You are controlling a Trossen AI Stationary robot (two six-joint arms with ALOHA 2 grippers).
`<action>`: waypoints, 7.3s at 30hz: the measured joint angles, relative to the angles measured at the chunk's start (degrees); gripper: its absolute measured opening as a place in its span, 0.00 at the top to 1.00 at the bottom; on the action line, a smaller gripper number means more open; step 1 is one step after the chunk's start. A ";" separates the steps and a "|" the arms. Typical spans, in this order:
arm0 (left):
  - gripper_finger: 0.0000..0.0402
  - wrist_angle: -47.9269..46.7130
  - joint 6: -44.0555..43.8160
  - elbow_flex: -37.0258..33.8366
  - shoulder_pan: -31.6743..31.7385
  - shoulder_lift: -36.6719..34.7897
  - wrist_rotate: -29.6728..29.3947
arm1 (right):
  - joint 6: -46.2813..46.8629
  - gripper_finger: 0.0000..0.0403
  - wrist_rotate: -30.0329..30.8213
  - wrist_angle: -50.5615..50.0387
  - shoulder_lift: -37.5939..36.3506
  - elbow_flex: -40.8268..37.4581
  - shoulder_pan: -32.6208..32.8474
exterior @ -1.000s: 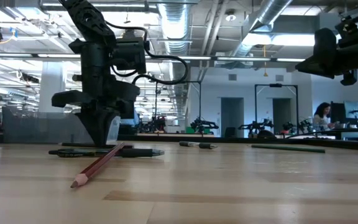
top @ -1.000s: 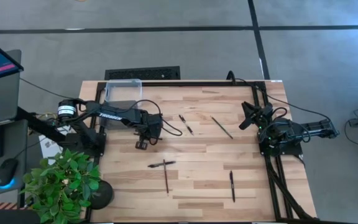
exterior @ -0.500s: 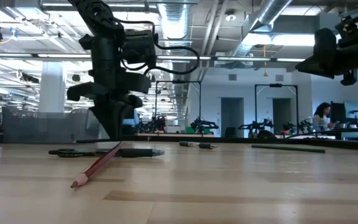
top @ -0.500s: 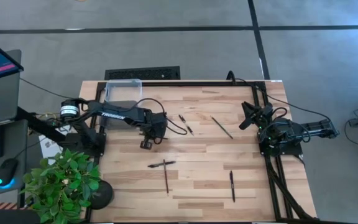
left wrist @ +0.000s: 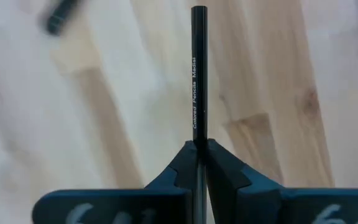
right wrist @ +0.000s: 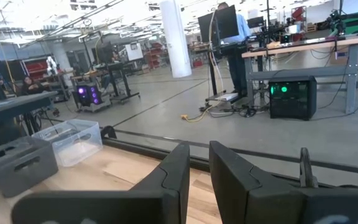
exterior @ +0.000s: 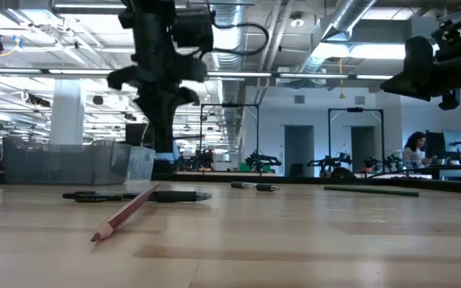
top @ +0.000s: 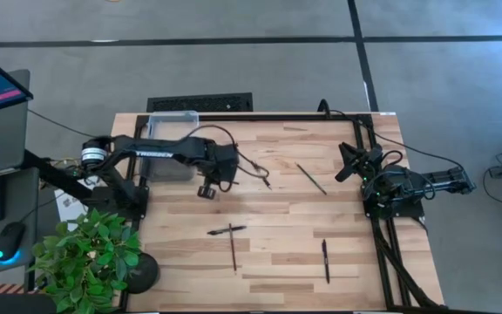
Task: Sort pens & pencils
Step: Put the black pencil into the white bin, then put the brown pencil into the white bin
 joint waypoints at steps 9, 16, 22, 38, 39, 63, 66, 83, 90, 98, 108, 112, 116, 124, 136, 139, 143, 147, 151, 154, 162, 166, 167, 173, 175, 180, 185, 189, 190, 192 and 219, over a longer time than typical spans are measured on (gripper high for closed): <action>0.98 -0.65 1.47 0.69 8.98 -14.15 -2.94 | -0.96 0.80 0.06 -0.49 0.00 0.00 0.00; 0.98 -2.08 4.72 0.73 18.63 -19.23 -10.61 | -0.96 0.80 0.06 -1.15 0.01 0.00 0.00; 0.98 -2.76 1.53 0.71 27.34 -17.20 -10.79 | -0.94 0.80 0.10 -1.29 -0.01 0.00 0.01; 0.98 -4.19 -3.65 0.62 35.71 -3.96 -15.03 | -0.94 0.80 0.08 -1.32 0.01 0.00 -0.01; 0.98 -4.23 -4.21 0.45 36.19 -3.52 -15.09 | -0.94 0.80 0.08 -1.32 -0.01 0.00 0.01; 0.98 1.08 -1.48 -1.74 45.37 -2.77 -12.86 | -0.91 0.80 0.06 -1.38 0.01 0.00 0.00; 0.98 0.97 -0.90 -1.74 45.38 -2.77 -11.50 | -0.90 0.80 0.05 -1.38 -0.01 0.00 -0.01; 0.98 -1.07 2.30 -1.72 45.39 -1.49 -10.26 | -0.87 0.80 0.02 -1.38 0.01 0.00 0.02; 0.98 0.81 2.54 -1.72 45.10 5.27 -11.95 | -0.89 0.80 0.02 -1.36 0.00 0.00 0.02; 0.98 0.79 1.85 -1.63 45.09 8.43 -15.72 | -0.90 0.80 0.03 -1.41 0.01 0.00 0.02; 0.91 0.72 -2.01 -1.63 45.19 8.44 -14.72 | -0.90 0.80 0.02 -1.45 0.01 0.00 0.02; 0.90 0.56 -1.72 -1.63 45.19 8.42 -10.77 | -0.90 0.80 0.04 -1.45 0.01 0.00 0.02; 0.90 0.51 -1.67 -1.63 45.19 8.43 -5.18 | -0.90 0.80 0.04 -1.45 0.01 0.00 0.02; 0.90 0.00 -2.13 -1.63 45.17 7.90 -9.91 | -0.90 0.80 0.04 -1.43 0.02 0.00 0.02; 0.90 -0.21 -6.33 -1.63 44.94 -5.26 -5.89 | -0.90 0.80 0.04 -1.43 0.01 0.01 0.02; 0.90 -0.24 -6.97 -1.63 44.18 -10.43 0.25 | -0.90 0.80 0.04 -1.43 -0.01 0.00 0.02; 0.90 -0.22 -2.55 -1.61 40.40 -17.94 11.61 | -0.41 0.80 0.04 -1.40 0.01 0.00 0.02; 0.89 1.54 -2.78 -1.57 35.27 -23.83 22.72 | -0.35 0.80 0.04 -1.39 0.02 0.00 0.02; 0.84 4.19 -5.36 -1.57 29.00 -26.59 27.69 | -0.37 0.80 0.04 -1.38 0.02 0.00 0.00; 0.76 5.24 -5.10 -1.57 23.18 -26.53 28.58 | -0.37 0.80 0.06 -1.38 0.00 0.00 0.02; 0.63 -3.49 21.81 -1.57 4.88 -22.41 26.19 | -0.39 0.80 0.06 -1.36 0.00 0.00 0.01; 0.62 -3.77 19.74 -1.59 -0.72 -19.47 25.08 | -0.40 0.80 0.04 -1.38 0.00 0.01 0.02; 0.62 -3.65 18.67 -1.59 -1.66 -18.52 24.87 | -0.42 0.80 0.04 -1.38 0.01 0.00 0.02; 0.62 -4.10 15.15 -1.58 -5.12 -12.41 22.33 | -0.44 0.80 0.05 -1.40 0.00 0.00 0.02; 0.62 -4.43 15.08 -1.59 -5.51 -10.76 20.62 | -0.44 0.80 0.04 -1.40 0.01 0.00 0.02; 0.62 -3.97 14.93 -1.59 -5.74 -7.14 20.40 | -0.44 0.80 0.04 -1.41 -0.01 0.00 0.02; 0.62 -4.00 13.74 -1.59 -5.85 -3.53 23.91 | -0.44 0.80 0.04 -1.44 0.00 0.00 0.02; 0.62 -3.74 9.54 -1.59 -5.85 -1.44 23.24 | -0.55 0.80 0.02 -1.45 0.00 0.00 -0.03; 0.62 -3.15 8.22 -1.59 -5.85 -0.99 22.81 | -0.78 0.80 0.04 -1.45 0.00 0.00 -0.03; 0.62 -1.42 6.31 -1.59 -5.87 -0.64 22.70 | -0.98 0.80 0.17 -1.46 0.01 0.00 -0.03; 0.62 10.74 25.43 -1.61 -23.23 -0.87 6.28 | -0.71 0.80 0.24 -1.34 -0.01 0.00 -0.03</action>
